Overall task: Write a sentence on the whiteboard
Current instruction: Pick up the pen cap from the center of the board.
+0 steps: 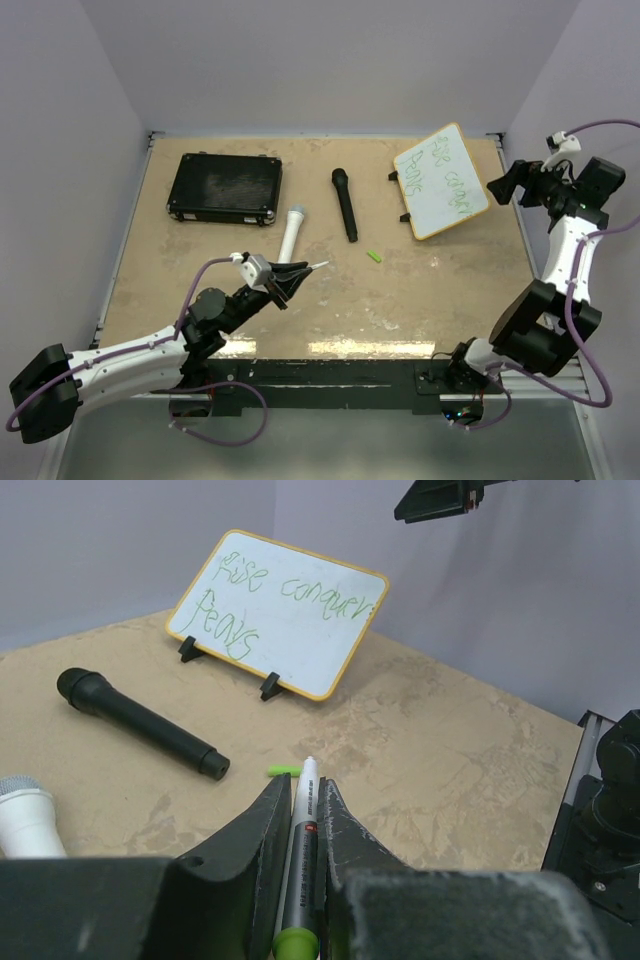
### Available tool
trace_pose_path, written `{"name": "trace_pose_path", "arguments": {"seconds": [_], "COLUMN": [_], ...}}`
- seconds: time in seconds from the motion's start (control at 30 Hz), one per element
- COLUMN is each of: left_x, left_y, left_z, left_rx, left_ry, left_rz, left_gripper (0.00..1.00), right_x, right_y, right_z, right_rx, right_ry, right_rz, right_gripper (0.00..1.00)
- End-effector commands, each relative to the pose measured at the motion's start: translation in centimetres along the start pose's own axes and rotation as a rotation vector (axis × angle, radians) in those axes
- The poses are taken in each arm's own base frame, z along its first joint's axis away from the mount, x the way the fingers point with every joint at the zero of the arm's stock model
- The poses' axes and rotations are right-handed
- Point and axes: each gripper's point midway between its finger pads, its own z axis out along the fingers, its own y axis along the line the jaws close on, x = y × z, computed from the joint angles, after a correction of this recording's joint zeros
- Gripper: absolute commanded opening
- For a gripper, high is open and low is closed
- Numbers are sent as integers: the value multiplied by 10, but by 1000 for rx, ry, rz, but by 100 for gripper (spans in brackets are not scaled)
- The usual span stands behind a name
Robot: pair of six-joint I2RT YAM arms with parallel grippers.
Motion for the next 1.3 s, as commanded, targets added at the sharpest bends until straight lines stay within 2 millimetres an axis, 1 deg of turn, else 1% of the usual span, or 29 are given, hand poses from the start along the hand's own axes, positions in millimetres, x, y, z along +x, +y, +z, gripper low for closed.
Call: {"name": "trace_pose_path", "arguments": {"seconds": [0.0,0.03,0.1,0.13,0.2,0.23,0.3,0.33,0.37,0.4,0.43,0.47,0.5,0.53,0.6,0.63,0.7,0.73,0.77,0.8,0.83,0.9,0.93,0.97,1.0,1.03,1.1,1.2,1.27], "left_x": [-15,-16,-20,-22,-24,-24,-25,-27,-28,-29,-30,-32,-32,-33,-35,-35,-34,-33,-32,-30,-28,-24,-22,-25,-20,-22,-16,-9,-6], "left_y": [-4,-5,-7,-8,-9,-9,-9,-9,-9,-10,-10,-11,-11,-11,-12,-11,-9,-8,-7,-6,-5,-2,-1,1,2,3,6,8,10], "left_z": [0,0,1,1,2,1,1,1,1,1,1,1,0,0,-2,-3,-4,-5,-5,-6,-6,-8,-8,-9,-11,-12,-13,-14,-13], "left_rx": [16,18,25,29,30,32,31,31,32,34,35,38,38,40,40,35,28,21,14,10,5,-15,-21,-31,-39,-41,-60,-74,-84], "left_ry": [-55,-58,-66,-72,-75,-76,-87,-94,-99,-103,-108,-118,-121,-128,-141,-145,-148,-146,-145,-141,-137,-135,-134,-150,-147,-160,-151,-140,-135], "left_rz": [-45,-52,-66,-70,-79,-87,-95,-99,-103,-106,-111,-126,-135,-142,-161,-167,-181,-185,-193,-195,-201,-223,-230,-256,-268,-281,-306,-325,-326], "left_gripper": [0,0,0,0,0,0,0,0,0,0,0,0,0,0,0,0,0,0,0,0,0,0,0,0,0,0,0,0,0], "right_x": [2,-2,-6,-6,-4,3,12,24,27,32,44,52,60,70,78,83,87,90,93,95,102,110,113,116,119,122,126,141,153], "right_y": [38,47,53,66,77,90,106,121,128,134,149,156,165,184,199,214,225,234,240,243,256,266,279,279,282,284,280,270,270], "right_z": [-21,-30,-35,-40,-42,-44,-45,-48,-48,-48,-47,-44,-42,-39,-34,-30,-23,-14,-11,-6,2,8,11,15,16,18,24,36,41], "right_rx": [-116,-130,-141,-193,-257,-329,-408,-465,-509,-537,-594,-631,-667,-736,-787,-827,-836,-841,-829,-813,-800,-765,-776,-745,-744,-741,-714,-668,-660], "right_ry": [11,5,-7,-13,-21,-17,-12,16,-7,-9,11,13,31,51,80,101,133,142,174,186,203,234,223,241,245,245,255,298,332], "right_rz": [-152,-174,-232,-239,-297,-348,-387,-372,-433,-440,-430,-498,-517,-532,-522,-509,-503,-544,-509,-516,-585,-603,-635,-638,-641,-634,-631,-642,-652], "right_gripper": [99,99,99,99,99,99,99,99,99,99,99,99,99,99,99,98,99,98,99,99,98,98,98,98,99,99,99,98,97]}}
